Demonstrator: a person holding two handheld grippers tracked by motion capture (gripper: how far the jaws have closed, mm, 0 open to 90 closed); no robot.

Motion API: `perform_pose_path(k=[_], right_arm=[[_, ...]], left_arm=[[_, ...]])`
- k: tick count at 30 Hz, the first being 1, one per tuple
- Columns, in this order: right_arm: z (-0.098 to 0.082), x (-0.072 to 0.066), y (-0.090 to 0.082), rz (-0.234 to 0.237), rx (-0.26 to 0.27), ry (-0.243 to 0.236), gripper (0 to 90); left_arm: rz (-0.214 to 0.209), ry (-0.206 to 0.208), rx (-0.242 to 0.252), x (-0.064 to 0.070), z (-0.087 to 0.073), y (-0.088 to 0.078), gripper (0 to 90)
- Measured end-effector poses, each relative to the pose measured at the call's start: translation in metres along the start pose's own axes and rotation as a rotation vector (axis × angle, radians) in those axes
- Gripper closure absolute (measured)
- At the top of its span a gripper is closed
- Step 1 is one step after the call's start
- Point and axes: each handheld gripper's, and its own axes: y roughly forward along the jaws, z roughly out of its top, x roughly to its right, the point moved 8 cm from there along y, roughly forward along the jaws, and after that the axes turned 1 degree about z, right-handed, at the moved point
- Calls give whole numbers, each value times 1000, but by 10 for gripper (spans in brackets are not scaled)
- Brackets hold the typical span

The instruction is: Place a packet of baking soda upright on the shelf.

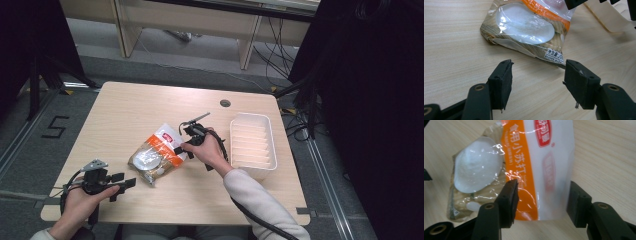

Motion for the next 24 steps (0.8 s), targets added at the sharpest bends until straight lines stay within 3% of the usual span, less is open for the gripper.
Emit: perform_pose_path(k=[4,6,10,15,24], right_arm=[[0,-8,1,26,-22,-29,572],[-1,-12,7,28,-63,-52,633],[-1,-11,13,-15,-90,-95,711],[-1,-11,16,-29,-119,-129,898],[9,-21,2,30,-114,-209,900]], left_arm=[[1,1,-7,0,0,0,390],[1,2,-5,0,0,0,390],[0,0,-4,0,0,0,389],[-6,-2,0,0,0,0,392],[-3,-8,5,1,1,0,400]])
